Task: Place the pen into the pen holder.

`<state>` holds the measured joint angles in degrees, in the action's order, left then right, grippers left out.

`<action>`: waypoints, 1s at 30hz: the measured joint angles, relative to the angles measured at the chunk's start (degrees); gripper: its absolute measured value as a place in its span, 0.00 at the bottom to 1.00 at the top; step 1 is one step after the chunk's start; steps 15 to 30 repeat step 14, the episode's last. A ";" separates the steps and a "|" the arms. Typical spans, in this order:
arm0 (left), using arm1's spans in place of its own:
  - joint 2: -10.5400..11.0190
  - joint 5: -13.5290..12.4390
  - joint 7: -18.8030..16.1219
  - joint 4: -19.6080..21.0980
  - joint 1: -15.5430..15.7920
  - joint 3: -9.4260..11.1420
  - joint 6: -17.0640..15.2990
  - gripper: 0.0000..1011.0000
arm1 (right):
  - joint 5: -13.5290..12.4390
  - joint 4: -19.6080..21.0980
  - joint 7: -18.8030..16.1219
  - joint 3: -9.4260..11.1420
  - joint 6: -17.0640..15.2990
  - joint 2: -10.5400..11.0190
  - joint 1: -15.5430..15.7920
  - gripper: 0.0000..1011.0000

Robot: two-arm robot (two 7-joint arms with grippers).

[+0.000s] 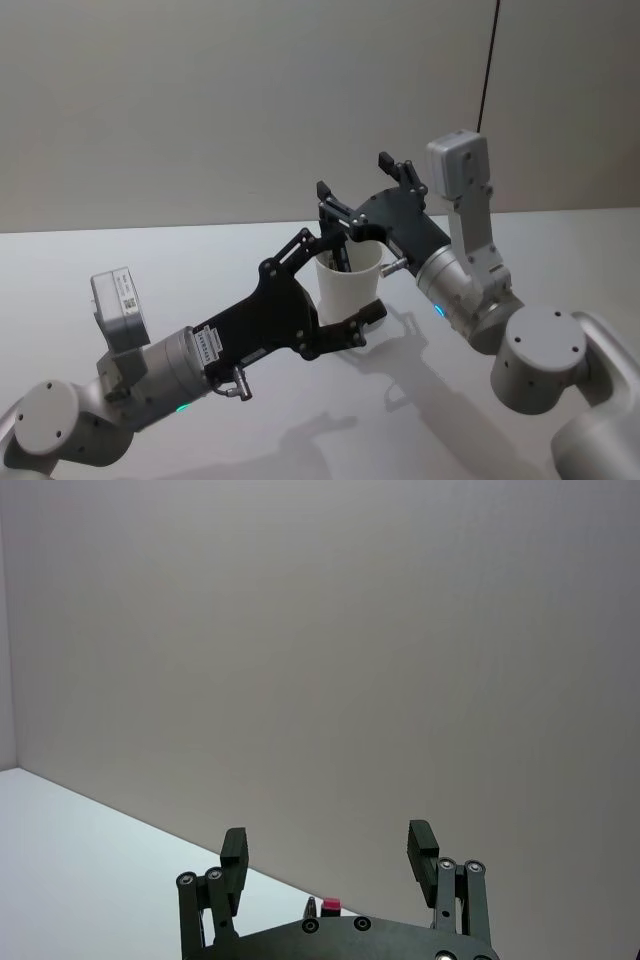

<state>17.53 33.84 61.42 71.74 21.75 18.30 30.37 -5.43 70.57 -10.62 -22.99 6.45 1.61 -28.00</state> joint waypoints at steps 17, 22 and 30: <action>0.00 0.00 0.00 0.00 0.00 0.00 0.00 0.99 | -0.01 0.00 0.00 0.00 0.02 0.00 0.00 0.99; 0.00 0.00 0.00 0.00 0.00 0.00 0.00 0.99 | -0.01 0.00 0.00 0.00 0.02 0.00 0.00 0.99; 0.00 0.00 0.00 0.00 0.00 0.00 0.00 0.99 | -0.01 0.00 0.00 0.00 0.02 0.00 0.00 0.99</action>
